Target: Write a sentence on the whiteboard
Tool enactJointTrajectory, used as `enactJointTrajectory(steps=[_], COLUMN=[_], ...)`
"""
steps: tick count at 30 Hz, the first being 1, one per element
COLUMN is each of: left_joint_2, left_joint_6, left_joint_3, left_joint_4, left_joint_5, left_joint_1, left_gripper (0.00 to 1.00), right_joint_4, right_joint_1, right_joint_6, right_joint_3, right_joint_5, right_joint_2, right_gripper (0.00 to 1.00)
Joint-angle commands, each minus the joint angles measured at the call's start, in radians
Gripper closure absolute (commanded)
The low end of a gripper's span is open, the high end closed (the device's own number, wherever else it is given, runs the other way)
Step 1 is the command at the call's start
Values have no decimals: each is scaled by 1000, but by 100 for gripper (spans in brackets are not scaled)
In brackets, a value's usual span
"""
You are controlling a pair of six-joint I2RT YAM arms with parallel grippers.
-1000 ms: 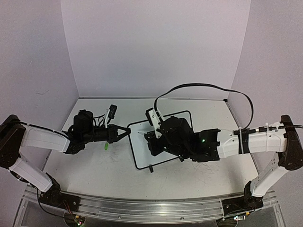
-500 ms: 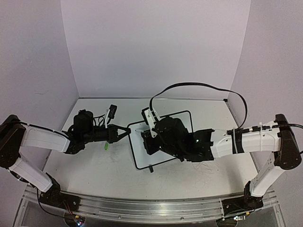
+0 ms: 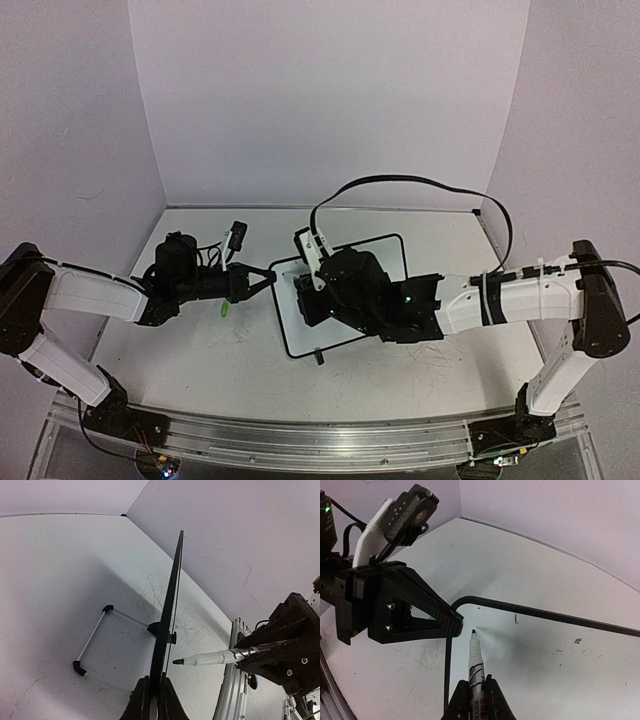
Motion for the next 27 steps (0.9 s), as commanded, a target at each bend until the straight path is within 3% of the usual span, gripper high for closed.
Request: enactJointTrajectory(steps=[1,27], left_joint_2=[-24,-26], left_joint_6=[15,9], left_joint_3=[8,19], left_joint_4=[32,32], left_joint_5=[-20,-10], left_joint_1=[7,7], left_gripper=[100,100], right_joint_4=[31,20], right_joint_1=[5,4], right_joint_6=[0,-2], right_joint_3=[38,67], right_joint_5=[50,67], right_joint_2=[6,47], right_gripper=[100,100])
